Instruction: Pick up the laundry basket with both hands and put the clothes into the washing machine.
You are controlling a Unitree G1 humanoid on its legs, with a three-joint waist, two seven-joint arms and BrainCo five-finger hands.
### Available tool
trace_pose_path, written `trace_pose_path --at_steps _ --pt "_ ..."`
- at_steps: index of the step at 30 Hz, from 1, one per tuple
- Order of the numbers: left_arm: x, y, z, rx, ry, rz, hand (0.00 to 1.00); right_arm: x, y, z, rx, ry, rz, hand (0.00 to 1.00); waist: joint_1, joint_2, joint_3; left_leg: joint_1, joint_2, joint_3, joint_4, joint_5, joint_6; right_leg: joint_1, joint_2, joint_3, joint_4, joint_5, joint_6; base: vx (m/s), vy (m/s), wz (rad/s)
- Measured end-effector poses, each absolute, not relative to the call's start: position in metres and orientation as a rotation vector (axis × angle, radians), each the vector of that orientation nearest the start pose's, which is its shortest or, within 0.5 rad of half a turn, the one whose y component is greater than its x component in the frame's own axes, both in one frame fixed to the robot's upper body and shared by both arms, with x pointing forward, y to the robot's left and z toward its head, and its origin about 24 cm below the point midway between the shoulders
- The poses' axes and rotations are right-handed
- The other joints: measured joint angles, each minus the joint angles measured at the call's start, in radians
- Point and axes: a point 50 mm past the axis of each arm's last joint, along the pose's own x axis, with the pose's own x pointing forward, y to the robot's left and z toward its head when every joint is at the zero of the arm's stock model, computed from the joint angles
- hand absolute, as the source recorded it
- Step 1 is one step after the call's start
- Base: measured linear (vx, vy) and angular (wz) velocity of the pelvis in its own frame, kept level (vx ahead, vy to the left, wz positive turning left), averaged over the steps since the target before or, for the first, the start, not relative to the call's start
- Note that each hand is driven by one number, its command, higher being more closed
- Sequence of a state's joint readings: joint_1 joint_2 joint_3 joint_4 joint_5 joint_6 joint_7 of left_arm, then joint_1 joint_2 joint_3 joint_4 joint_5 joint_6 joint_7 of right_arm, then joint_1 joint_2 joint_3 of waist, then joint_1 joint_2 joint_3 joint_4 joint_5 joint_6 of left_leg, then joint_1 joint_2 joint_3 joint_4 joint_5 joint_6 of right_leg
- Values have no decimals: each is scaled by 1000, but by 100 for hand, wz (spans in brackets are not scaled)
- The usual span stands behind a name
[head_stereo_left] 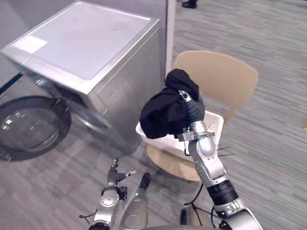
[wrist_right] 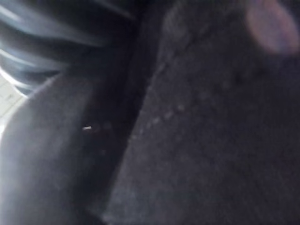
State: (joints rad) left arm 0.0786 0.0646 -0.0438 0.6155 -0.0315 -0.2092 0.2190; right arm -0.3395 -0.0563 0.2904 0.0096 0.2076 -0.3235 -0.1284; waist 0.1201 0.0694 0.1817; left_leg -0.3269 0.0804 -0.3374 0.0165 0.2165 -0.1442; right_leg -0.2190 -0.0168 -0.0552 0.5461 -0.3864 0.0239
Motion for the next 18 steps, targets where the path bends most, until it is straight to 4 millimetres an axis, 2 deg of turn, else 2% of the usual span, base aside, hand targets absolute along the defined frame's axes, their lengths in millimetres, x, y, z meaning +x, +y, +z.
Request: trace_pose_path --at_steps 1,2,3,4,5,6,7,8,10,11,13,14,16,18 --pt "184 163 -82 67 444 182 0 285 -80 149 126 -581 256 100 0 32 2 -20 27 -22 -22 -67 61 -2 19 -63 -13 16 -25 -256 -194 93" --pt "183 155 -79 59 428 132 0 288 -83 148 64 -582 253 100 -1 35 4 -19 40 15 -54 -184 117 11 14 -96 -70 60 -51 -215 -101 108" --pt "184 150 -77 53 416 111 0 291 -84 148 27 -587 255 100 2 33 5 -34 42 74 -44 -192 115 13 2 -124 -105 88 -60 -191 -86 94" --pt "188 144 -71 49 382 83 0 296 -84 150 -25 -593 262 100 -1 31 5 -42 20 174 -19 -157 84 19 -25 -155 -150 124 -65 -203 -79 103" --pt "196 141 -58 36 318 65 0 297 -84 151 -51 -597 258 100 -22 25 4 -40 -20 250 34 -142 92 15 -62 -194 -188 159 -65 -164 -73 114" --pt "200 141 -46 28 259 63 0 299 -83 152 -67 -598 260 100 -31 25 4 -29 -34 291 90 -142 92 12 -78 -214 -203 174 -65 -149 -57 98" --pt "205 142 -34 23 191 65 0 300 -83 151 -88 -591 264 100 -30 24 4 -11 -38 324 149 -145 96 10 -94 -226 -211 184 -63 -183 -18 85" --pt "214 143 -14 28 83 52 0 302 -84 147 -131 -576 273 100 -31 24 1 50 -23 356 234 -176 88 12 -115 -257 -227 199 -61 -150 -9 77" --pt "221 142 0 55 2 23 0 304 -80 143 -162 -559 299 100 -42 26 0 105 8 370 242 -213 68 18 -126 -292 -255 220 -52 -95 47 77" --pt "227 138 10 103 -58 -27 0 306 -72 139 -192 -545 339 100 -55 30 -4 167 31 380 176 -217 60 33 -125 -330 -293 250 -41 -71 100 71" --pt "232 128 16 165 -99 -97 0 305 -69 137 -234 -544 376 100 -60 42 -12 222 46 391 69 -204 43 48 -114 -361 -325 273 -25 -40 150 71" --pt "239 118 25 234 -158 -169 0 306 -64 139 -282 -555 425 100 -79 45 -27 232 57 382 -6 -201 38 62 -105 -410 -363 300 -3 -54 195 76" --pt "246 112 28 291 -189 -211 0 310 -57 141 -306 -559 458 100 -76 27 -36 224 45 365 -22 -199 37 66 -110 -419 -388 326 5 -56 175 58" --pt "251 109 32 322 -210 -230 0 310 -43 143 -341 -565 526 100 -73 8 -45 234 13 341 -15 -194 41 126 -121 -422 -452 360 32 -40 174 48"
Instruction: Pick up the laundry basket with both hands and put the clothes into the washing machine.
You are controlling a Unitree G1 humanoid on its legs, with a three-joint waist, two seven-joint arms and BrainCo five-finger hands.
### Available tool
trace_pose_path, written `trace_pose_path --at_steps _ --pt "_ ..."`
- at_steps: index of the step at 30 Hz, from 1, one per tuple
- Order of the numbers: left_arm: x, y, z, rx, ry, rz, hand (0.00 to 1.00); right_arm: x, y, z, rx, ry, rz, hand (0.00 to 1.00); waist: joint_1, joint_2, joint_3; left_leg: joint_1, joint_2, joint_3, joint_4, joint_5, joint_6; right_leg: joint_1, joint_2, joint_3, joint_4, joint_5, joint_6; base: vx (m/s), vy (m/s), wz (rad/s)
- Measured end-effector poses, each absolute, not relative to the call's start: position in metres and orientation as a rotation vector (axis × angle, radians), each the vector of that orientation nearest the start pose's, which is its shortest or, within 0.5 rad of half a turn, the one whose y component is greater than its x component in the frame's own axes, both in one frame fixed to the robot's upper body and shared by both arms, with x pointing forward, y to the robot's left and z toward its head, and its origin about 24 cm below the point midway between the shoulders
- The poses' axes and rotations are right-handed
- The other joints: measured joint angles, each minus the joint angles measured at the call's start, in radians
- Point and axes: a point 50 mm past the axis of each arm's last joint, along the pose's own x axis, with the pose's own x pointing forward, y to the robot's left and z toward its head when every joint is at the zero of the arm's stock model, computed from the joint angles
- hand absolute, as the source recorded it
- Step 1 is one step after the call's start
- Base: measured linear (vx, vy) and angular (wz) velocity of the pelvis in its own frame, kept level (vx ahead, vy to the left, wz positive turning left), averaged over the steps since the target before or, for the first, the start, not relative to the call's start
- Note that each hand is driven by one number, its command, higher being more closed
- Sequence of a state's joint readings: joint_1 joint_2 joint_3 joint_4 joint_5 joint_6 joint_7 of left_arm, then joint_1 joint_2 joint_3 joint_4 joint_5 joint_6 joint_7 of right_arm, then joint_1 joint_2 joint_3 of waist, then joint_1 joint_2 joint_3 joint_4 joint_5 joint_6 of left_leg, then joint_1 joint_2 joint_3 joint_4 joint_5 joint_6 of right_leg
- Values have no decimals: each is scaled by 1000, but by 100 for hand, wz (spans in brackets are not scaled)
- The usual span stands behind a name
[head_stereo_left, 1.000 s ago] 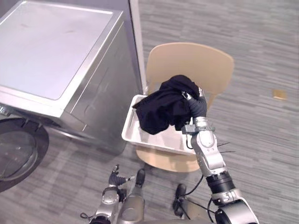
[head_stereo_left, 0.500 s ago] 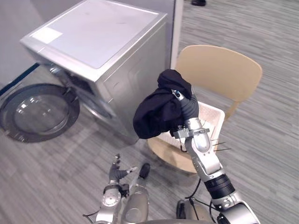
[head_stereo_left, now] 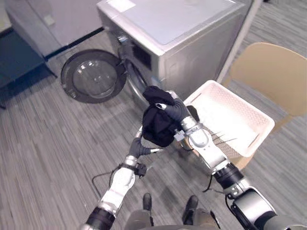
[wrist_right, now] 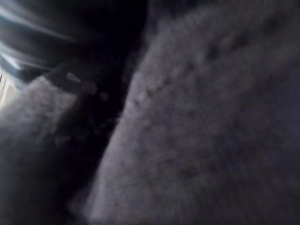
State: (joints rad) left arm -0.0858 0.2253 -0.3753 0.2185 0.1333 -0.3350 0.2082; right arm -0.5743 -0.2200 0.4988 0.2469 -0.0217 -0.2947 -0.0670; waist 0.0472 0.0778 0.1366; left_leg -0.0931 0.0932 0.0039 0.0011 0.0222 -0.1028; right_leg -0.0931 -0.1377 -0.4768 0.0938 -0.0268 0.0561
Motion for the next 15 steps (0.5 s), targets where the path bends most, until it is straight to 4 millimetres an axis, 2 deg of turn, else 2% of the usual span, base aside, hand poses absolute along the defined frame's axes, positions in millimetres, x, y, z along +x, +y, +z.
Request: trace_pose_path --at_steps 3,5,6,11,15 --pt "254 109 36 374 -241 -234 0 303 -23 145 -355 -587 622 100 5 -6 -12 20 -22 -1 1 2 3 46 -8 12 -52 27 13 -30 119 16" --pt "261 105 45 398 -284 -235 0 296 -9 142 -352 -589 682 100 23 -8 -27 13 -26 0 1 8 12 58 -1 14 -98 60 10 -47 50 -1" --pt "262 104 47 402 -292 -237 100 295 -6 141 -349 -589 691 100 23 -8 -30 10 -26 0 0 12 12 58 1 14 -106 66 7 -68 10 -1" --pt "268 103 49 479 -308 -178 100 290 5 139 -335 -559 755 100 21 -15 -52 6 -8 1 -28 46 3 59 39 32 -168 114 -20 -93 -15 -11" --pt "269 107 45 494 -295 -133 100 280 8 129 -309 -528 805 100 22 -19 -75 21 19 3 -52 56 -6 61 67 46 -178 120 -33 -81 -37 -12"
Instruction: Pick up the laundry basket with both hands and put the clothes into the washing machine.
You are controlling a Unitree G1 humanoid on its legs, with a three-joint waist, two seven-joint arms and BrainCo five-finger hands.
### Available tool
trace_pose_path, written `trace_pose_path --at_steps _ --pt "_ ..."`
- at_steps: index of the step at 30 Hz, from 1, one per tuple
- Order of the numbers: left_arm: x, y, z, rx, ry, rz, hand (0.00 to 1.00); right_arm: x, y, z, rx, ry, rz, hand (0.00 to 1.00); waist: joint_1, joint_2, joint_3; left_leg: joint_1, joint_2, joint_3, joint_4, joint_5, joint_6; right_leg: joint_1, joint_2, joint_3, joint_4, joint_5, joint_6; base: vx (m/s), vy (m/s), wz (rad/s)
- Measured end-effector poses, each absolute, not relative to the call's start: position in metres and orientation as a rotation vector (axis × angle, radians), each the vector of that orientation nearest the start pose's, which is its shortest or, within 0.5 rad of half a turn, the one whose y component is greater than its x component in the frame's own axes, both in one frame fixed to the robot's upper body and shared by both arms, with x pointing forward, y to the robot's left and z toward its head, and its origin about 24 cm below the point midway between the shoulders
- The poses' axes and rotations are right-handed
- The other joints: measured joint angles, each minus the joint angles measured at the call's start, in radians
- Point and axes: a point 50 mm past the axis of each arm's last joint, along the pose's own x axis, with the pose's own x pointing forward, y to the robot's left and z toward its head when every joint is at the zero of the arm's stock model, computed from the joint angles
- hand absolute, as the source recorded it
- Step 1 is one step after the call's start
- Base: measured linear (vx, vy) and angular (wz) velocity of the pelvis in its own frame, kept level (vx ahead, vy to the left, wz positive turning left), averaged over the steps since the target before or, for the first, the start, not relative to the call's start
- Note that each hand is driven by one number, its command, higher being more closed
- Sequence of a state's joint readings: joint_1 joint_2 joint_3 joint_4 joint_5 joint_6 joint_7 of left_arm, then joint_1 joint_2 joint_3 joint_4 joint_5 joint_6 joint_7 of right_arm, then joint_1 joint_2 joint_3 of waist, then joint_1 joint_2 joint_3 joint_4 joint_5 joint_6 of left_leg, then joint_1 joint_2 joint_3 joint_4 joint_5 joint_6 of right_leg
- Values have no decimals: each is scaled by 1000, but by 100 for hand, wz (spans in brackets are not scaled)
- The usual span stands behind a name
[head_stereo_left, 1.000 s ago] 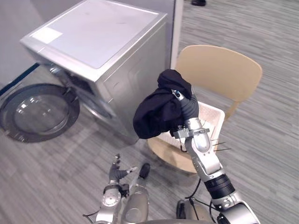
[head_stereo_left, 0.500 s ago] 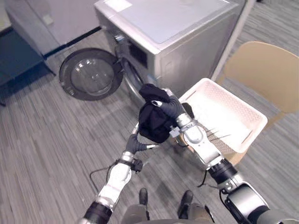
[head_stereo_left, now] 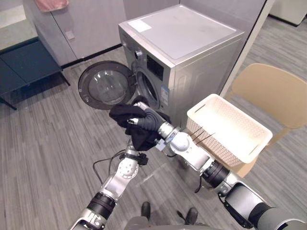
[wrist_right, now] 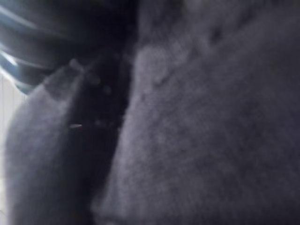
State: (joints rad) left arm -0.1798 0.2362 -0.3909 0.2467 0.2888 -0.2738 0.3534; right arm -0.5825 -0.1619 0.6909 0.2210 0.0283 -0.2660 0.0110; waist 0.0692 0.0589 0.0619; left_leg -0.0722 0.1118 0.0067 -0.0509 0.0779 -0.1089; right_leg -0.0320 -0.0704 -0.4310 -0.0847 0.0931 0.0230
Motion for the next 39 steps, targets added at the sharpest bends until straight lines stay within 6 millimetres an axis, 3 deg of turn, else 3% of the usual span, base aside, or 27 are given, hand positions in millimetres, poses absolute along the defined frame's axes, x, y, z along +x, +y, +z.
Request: trace_pose_path --at_steps 5,6,15,29,31,35,39 --pt "263 108 36 484 -255 -131 100 267 5 112 -260 -480 821 100 -2 -5 -9 9 34 20 -5 2 -6 0 37 37 -14 6 -14 -57 -23 -17" --pt "259 104 32 460 -232 -129 100 264 1 106 -234 -457 810 0 -2 -4 -10 8 44 27 -6 1 -9 0 47 46 -14 5 -19 -55 -13 -16" --pt "249 99 9 412 -122 -135 100 261 -26 79 -153 -339 668 0 -7 -5 -30 15 63 31 -13 8 -17 -8 69 54 -14 0 -28 18 8 -4" --pt "233 137 -16 334 38 36 100 268 -94 45 -183 -199 295 0 -20 -14 -36 22 60 40 -20 7 -18 -21 69 61 15 -11 -34 13 30 -1" --pt "230 146 -21 323 66 70 100 267 -101 33 -191 -145 277 0 -29 -20 -39 23 59 38 -22 8 -18 -19 69 58 11 -11 -34 5 16 3" --pt "224 162 -29 318 114 121 100 251 -120 -17 -268 86 266 0 -28 -29 -45 37 58 26 -41 10 -21 4 72 45 -15 -4 -31 13 27 8" --pt "214 174 -45 318 200 163 100 234 -128 -52 -342 252 293 0 -29 -29 -44 36 55 21 -42 10 -21 6 70 37 -15 -5 -30 17 37 6"
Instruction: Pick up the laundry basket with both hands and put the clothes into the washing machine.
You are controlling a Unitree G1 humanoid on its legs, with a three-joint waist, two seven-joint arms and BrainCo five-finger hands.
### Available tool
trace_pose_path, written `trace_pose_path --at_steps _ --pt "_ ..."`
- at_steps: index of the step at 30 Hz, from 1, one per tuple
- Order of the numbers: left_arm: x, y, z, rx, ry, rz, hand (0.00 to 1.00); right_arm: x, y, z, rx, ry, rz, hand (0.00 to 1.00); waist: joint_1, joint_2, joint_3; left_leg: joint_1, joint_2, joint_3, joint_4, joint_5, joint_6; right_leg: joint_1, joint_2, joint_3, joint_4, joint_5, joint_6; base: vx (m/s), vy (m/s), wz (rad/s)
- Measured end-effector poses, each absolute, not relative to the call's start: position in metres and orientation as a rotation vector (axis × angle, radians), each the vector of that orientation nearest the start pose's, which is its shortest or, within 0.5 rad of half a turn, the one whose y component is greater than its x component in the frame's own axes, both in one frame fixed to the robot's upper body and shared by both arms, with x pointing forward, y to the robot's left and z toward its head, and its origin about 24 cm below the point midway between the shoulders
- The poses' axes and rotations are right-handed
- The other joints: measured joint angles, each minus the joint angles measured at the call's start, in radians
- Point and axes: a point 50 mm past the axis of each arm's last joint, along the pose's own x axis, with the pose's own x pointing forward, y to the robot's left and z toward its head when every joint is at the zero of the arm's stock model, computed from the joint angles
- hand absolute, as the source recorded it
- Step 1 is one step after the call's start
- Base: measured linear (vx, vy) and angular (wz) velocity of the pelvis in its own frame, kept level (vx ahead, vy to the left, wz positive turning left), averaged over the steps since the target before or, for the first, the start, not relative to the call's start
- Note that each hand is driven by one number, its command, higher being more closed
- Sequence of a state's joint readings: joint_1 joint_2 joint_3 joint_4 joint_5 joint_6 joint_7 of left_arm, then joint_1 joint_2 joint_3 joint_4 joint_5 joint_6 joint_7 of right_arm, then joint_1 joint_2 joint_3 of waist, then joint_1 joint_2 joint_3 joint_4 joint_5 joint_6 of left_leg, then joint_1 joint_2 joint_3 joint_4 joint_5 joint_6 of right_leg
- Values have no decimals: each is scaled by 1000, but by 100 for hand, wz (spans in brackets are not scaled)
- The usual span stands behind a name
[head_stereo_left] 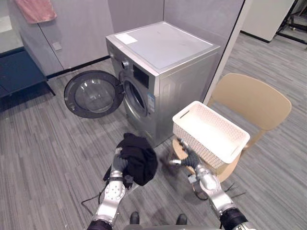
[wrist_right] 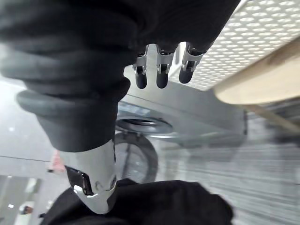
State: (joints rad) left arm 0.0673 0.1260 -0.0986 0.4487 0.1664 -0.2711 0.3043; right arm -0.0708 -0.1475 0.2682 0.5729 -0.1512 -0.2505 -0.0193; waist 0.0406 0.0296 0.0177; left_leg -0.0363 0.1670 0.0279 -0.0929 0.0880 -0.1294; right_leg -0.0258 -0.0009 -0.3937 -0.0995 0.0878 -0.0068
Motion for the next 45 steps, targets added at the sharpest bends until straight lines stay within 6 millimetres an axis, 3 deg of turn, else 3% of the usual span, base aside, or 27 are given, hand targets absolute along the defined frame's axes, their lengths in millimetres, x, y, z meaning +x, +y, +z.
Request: trace_pose_path --at_steps 5,11,13,14,15,16,18,19,20,22,24,25,26,27,28,29,32,34,35,36,37,38,40,42,44,45 --pt "193 190 -72 299 349 211 100 212 -140 -90 -454 460 321 0 1 -1 7 -6 -5 -21 0 0 1 5 -5 -19 0 -3 4 12 31 11" --pt "175 196 -90 237 460 276 100 203 -167 -104 -439 572 161 0 0 2 76 -95 -34 -98 43 1 19 1 -37 -125 2 -29 22 -33 36 50" --pt "171 196 -95 200 495 300 100 200 -180 -105 -407 597 66 0 1 -1 97 -138 -43 -37 79 -31 127 -4 -68 -175 24 -45 40 9 69 86" --pt "167 194 -100 187 524 304 100 199 -187 -106 -395 605 17 0 -1 -3 97 -152 -41 62 89 -62 198 -12 -94 -194 42 -57 54 124 86 80" --pt "164 189 -103 164 545 306 100 199 -193 -105 -380 606 -31 0 -1 8 102 -150 -31 158 97 -66 203 -13 -119 -213 65 -69 69 162 86 69" --pt "162 188 -104 159 551 306 100 199 -196 -105 -377 608 -43 0 2 14 102 -151 -27 185 100 -61 196 -13 -127 -215 73 -73 75 173 110 40" --pt "151 190 -109 155 583 302 100 198 -199 -105 -349 616 -77 0 1 16 101 -137 -38 192 116 -14 93 1 -164 -226 114 -93 103 236 156 26" --pt "151 191 -108 159 583 301 100 198 -197 -105 -341 616 -80 0 1 11 102 -133 -44 190 118 -18 90 3 -171 -228 117 -97 110 249 124 25" --pt "151 195 -108 171 585 301 100 197 -190 -106 -320 617 -84 0 5 -12 107 -138 -61 189 134 -37 93 4 -191 -232 127 -104 121 234 105 21" --pt "149 200 -110 184 595 307 100 198 -180 -107 -290 616 -76 0 11 -37 111 -160 -85 187 207 -98 109 6 -237 -240 174 -125 159 248 128 19" --pt "143 198 -112 180 613 306 100 195 -179 -111 -284 637 -75 0 7 -51 119 -163 -113 178 310 -189 123 -8 -327 -222 349 -192 186 194 149 28" --pt "141 198 -113 179 620 306 100 189 -181 -113 -286 652 -80 0 2 -53 120 -161 -136 155 360 -243 138 -46 -398 -176 536 -215 168 203 213 56" --pt "140 200 -113 185 621 308 100 186 -182 -115 -282 662 -84 0 -1 -56 122 -143 -157 122 396 -285 152 -128 -452 -76 743 -179 99 240 212 61" --pt "143 203 -111 195 609 307 100 184 -181 -116 -273 669 -84 0 -3 -56 128 -133 -163 101 412 -303 161 -196 -455 24 858 -164 54 323 172 61" --pt "145 205 -109 207 599 302 100 181 -176 -118 -249 676 -84 0 -10 -53 140 -121 -158 70 425 -329 171 -263 -404 137 975 -231 69 367 71 79" --pt "147 212 -105 228 584 309 100 179 -170 -119 -224 681 -83 0 -25 -63 149 -93 -157 30 422 -350 177 -309 -312 205 1037 -311 72 447 44 87" --pt "149 214 -104 237 576 304 100 176 -173 -120 -210 684 -99 0 -36 -69 160 3 -167 -28 372 -378 179 -421 -185 192 930 -367 63 407 -3 74" --pt "160 209 -100 224 548 296 100 179 -180 -116 -212 661 -113 0 -58 -55 180 52 -170 -87 350 -391 175 -471 -148 172 750 -342 65 574 -71 106" --pt "166 207 -98 218 530 290 100 179 -183 -115 -218 657 -118 0 -74 -55 181 88 -171 -133 317 -400 155 -480 -120 175 571 -265 51 539 -111 129" --pt "167 205 -97 220 523 280 100 177 -184 -115 -219 660 -121 0 -77 -62 177 103 -171 -150 309 -410 138 -482 -115 184 524 -214 29 447 -128 132" --pt "168 203 -97 221 523 265 100 170 -185 -118 -216 680 -125 0 -85 -64 174 124 -169 -173 313 -425 112 -478 -111 211 535 -116 -17 488 -161 100" --pt "171 196 -98 206 520 245 100 169 -186 -119 -218 683 -125 0 -83 -28 175 126 -135 -178 351 -428 92 -472 -110 182 583 -140 -32 609 -203 95" --pt "175 188 -97 190 509 228 100 173 -185 -114 -210 655 -116 0 -81 -7 185 39 -110 -138 576 -373 6 -409 -101 128 595 -211 -57 758 -265 67" --pt "169 184 -100 156 526 246 100 173 -172 -110 -187 620 -86 0 -73 -2 191 -65 -35 -62 942 -183 -3 -253 -55 108 543 -259 -86 621 -219 10" --pt "169 177 -97 130 507 230 100 179 -163 -103 -158 576 -81 0 -53 -11 199 -157 53 48 1175 -236 69 -116 -16 125 481 -272 -106 479 -108 -34" --pt "173 173 -93 118 485 220 100 181 -161 -101 -139 560 -91 0 -43 -26 197 -224 68 96 1200 -260 89 -54 -14 141 424 -272 -106 502 -77 -24"
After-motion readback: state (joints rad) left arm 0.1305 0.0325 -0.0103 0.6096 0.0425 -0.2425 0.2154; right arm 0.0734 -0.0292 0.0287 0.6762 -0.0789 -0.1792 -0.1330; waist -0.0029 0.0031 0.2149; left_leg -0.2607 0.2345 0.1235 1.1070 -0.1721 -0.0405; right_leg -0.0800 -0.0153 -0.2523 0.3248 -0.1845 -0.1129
